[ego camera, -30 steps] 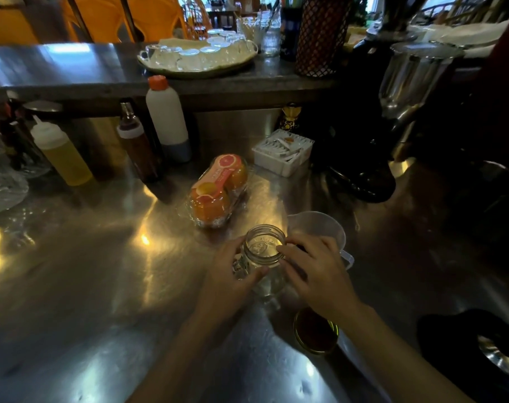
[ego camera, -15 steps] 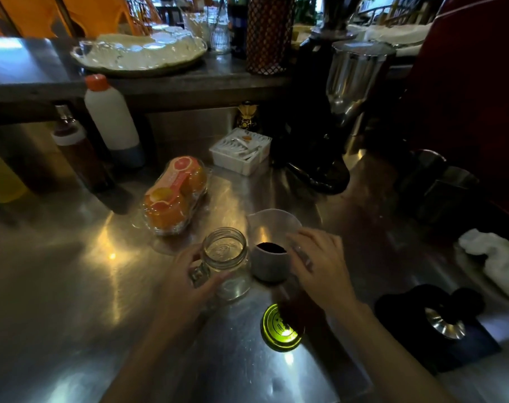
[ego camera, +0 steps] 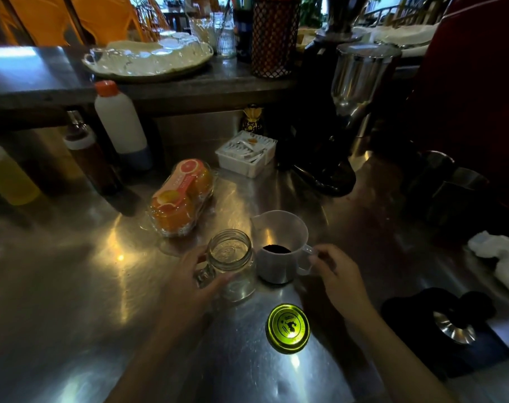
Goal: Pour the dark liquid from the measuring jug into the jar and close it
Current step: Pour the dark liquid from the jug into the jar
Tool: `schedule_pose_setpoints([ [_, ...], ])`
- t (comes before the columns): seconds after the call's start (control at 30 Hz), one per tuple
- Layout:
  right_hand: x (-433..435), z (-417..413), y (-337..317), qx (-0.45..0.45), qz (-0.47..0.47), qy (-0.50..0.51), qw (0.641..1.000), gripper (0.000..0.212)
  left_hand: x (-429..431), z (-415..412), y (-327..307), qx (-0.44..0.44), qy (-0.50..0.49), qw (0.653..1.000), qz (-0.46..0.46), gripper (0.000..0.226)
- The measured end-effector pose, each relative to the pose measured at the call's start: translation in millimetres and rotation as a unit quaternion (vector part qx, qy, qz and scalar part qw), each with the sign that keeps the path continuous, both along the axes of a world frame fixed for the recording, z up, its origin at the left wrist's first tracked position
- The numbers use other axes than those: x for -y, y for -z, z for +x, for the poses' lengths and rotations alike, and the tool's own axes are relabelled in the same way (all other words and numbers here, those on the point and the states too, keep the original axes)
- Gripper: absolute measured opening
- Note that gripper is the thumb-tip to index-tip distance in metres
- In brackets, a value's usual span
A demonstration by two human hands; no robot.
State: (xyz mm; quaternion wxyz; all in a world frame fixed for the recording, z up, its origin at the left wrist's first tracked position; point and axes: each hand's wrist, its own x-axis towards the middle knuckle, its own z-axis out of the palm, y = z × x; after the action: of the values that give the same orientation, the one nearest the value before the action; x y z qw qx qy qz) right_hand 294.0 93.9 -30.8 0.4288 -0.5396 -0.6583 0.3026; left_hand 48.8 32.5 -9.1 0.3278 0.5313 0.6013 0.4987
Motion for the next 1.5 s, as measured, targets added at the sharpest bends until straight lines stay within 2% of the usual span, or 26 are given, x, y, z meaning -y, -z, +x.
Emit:
schedule_pose_setpoints([
  [0.13,-1.3,-7.2,-9.6,-0.168,-0.055,0.022,0.984,0.005,-1.4,-0.7,2.2,0.003,-0.004,1.000,-0.001,0.045],
  [0.23,-2.9,-7.2,-18.0,-0.203,-0.047,0.022,0.978,0.015,-3.1,-4.0,5.9,-0.005,-0.003,1.000,-0.007,0.049],
  [0.43,-5.4,-4.1,-32.5,-0.269,-0.035,0.030,0.962,0.013,-7.0,-9.5,8.0,-0.051,0.024,0.998,-0.014,0.047],
  [0.67,-13.0,-6.4,-61.9,-0.249,-0.001,0.043,0.968,0.013,-10.2,1.0,8.3,-0.002,0.048,0.998,-0.029,0.068],
  [0.83,-17.6,-10.3,-92.0,-0.192,0.011,-0.030,0.981,0.004,-14.2,5.7,16.7,0.026,0.020,0.999,-0.033,0.071],
  [0.97,-18.0,-18.2,-119.6,-0.129,0.007,-0.110,0.985,0.034,-15.5,3.4,21.7,0.067,0.027,0.996,-0.045,0.071],
  [1.03,-20.7,-23.1,-131.2,-0.097,0.012,-0.139,0.985,0.038,-16.3,1.7,21.7,0.076,0.029,0.995,-0.056,0.075],
  [1.13,-27.2,-32.5,-143.8,-0.052,0.041,-0.164,0.984,0.015,-17.2,-2.3,21.2,0.065,0.036,0.995,-0.068,0.079],
  [1.2,-31.0,-39.1,-149.9,-0.029,0.053,-0.180,0.982,0.010,-18.2,-4.9,19.0,0.044,0.043,0.995,-0.073,0.081],
  [1.3,-37.0,-47.6,-156.0,0.008,0.061,-0.202,0.978,0.014,-19.1,-9.7,14.3,0.023,0.064,0.994,-0.084,0.083],
  [1.43,-42.5,-57.6,-160.5,0.064,0.082,-0.223,0.969,0.031,-16.6,-14.2,8.7,0.028,0.085,0.991,-0.095,0.085],
  [1.5,-43.8,-63.0,-162.8,0.087,0.093,-0.231,0.965,0.030,-15.3,-14.0,3.5,0.013,0.091,0.991,-0.101,0.088],
])
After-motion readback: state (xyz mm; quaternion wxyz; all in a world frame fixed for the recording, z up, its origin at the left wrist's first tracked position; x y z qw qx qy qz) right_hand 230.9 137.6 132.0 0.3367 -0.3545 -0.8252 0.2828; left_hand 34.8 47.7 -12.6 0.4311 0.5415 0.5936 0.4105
